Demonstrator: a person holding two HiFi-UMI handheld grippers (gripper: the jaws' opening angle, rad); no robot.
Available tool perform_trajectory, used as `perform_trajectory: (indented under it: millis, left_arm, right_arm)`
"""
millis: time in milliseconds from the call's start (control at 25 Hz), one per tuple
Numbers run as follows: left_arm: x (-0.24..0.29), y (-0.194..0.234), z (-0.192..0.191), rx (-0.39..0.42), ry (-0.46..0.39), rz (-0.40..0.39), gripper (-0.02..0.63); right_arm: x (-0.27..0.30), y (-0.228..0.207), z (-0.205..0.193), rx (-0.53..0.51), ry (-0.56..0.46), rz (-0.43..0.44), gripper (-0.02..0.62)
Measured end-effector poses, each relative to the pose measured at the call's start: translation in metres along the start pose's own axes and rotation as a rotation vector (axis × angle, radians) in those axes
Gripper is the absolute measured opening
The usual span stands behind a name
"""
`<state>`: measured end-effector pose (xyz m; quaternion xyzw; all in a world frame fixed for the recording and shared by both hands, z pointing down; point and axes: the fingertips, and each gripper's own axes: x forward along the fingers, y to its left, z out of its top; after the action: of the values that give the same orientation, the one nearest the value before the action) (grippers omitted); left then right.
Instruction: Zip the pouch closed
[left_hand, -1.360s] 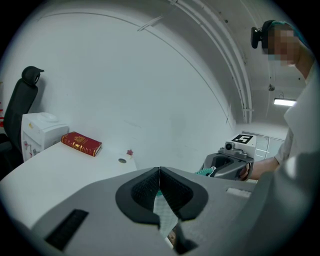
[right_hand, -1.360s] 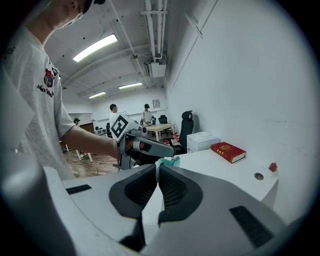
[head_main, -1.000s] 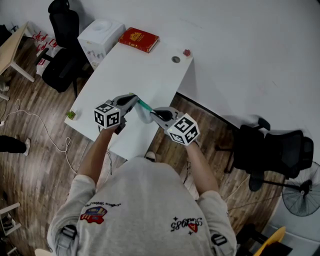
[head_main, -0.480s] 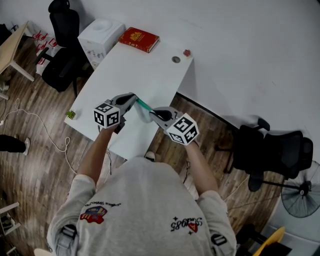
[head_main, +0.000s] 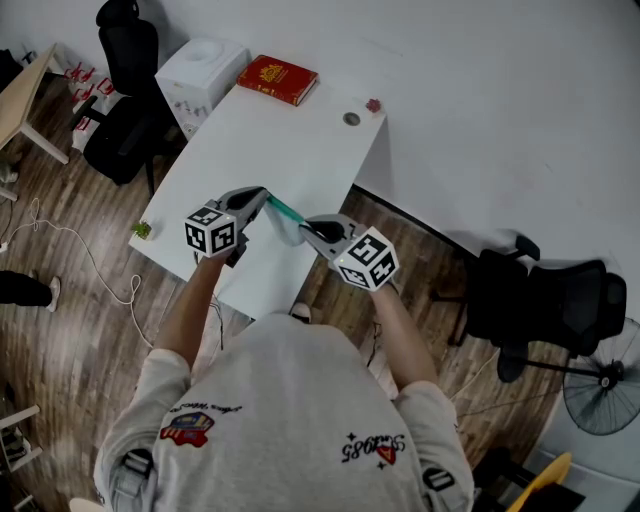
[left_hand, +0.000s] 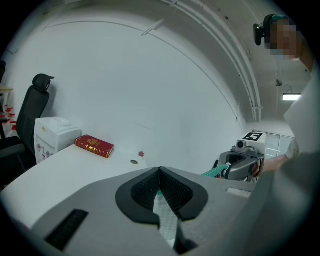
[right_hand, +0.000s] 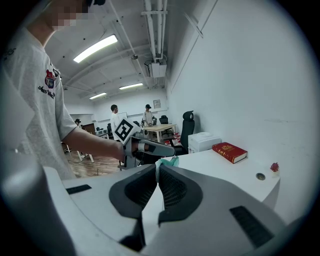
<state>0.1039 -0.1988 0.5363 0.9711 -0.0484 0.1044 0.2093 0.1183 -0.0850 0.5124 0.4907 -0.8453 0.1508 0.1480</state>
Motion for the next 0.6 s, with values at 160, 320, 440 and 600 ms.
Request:
perform_trajectory:
  millis: [160, 320, 440, 600]
  left_arm:
    - [-0.007, 0.007, -0.001, -0.008, -0.002, 0.023, 0.006]
    - [-0.013, 0.009, 0.000, -0.015, -0.013, 0.018, 0.006]
    - [-0.016, 0.012, 0.001, -0.006, -0.012, 0.025, 0.006]
    - [-0.021, 0.019, -0.003, -0.007, -0.010, 0.047, 0.006]
  right_arm:
    - [-0.004, 0.003, 0.002, -0.005, -0.001, 0.000, 0.017]
    - [-0.009, 0.006, 0.006, -0.017, 0.000, 0.002, 0.016]
    - [-0.008, 0.007, 0.007, -0.020, 0.000, 0.005, 0.017]
    - [-0.008, 0.010, 0.005, -0.022, 0.000, 0.010, 0.017]
